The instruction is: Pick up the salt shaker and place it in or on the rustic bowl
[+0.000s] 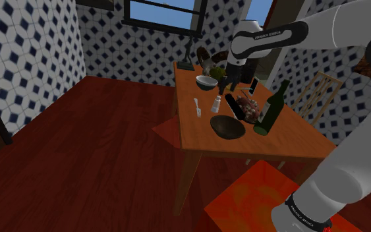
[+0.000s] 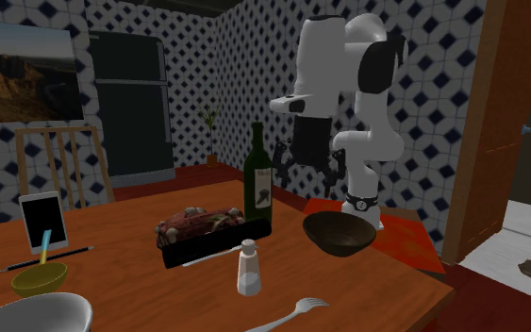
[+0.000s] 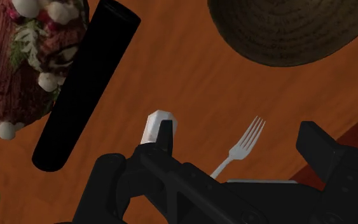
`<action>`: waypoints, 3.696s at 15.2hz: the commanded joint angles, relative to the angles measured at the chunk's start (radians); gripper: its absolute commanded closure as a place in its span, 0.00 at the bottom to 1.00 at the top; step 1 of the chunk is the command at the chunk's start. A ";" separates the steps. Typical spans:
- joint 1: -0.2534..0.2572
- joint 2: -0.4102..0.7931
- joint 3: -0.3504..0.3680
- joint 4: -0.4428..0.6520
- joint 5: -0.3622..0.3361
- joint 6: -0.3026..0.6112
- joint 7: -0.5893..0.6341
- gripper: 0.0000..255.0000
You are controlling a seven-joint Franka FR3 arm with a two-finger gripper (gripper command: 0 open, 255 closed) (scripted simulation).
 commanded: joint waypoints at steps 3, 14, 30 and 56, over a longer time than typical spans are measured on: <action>-0.020 0.138 -0.020 0.110 0.004 0.033 -0.012 0.00; -0.067 0.421 -0.044 0.359 0.027 0.075 -0.034 0.00; -0.070 0.447 -0.044 0.335 0.029 0.125 -0.035 1.00; -0.069 0.378 -0.047 0.507 0.027 -0.113 -0.049 1.00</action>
